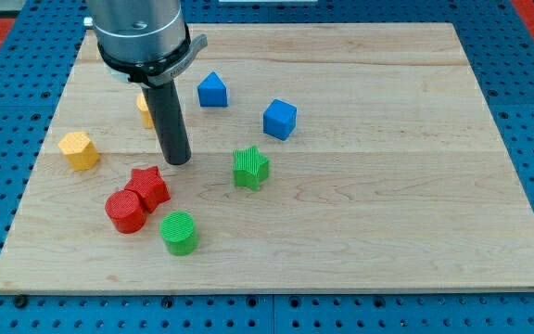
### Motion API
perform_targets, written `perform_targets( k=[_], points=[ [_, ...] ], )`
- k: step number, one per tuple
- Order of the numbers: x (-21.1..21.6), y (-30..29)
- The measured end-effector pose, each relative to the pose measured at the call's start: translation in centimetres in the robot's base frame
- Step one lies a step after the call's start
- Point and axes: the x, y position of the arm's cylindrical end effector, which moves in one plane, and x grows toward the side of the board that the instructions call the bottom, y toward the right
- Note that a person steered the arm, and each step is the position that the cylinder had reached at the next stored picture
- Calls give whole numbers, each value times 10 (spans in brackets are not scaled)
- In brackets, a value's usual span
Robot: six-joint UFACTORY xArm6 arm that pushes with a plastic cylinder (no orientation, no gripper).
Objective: Move the red star closer to the yellow hexagon
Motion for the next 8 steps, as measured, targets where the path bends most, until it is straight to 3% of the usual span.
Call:
perform_targets(
  k=[1,2,3,5,8],
  points=[
    [0,6],
    [40,51],
    [59,50],
    [39,-39],
    [10,-47]
  ],
)
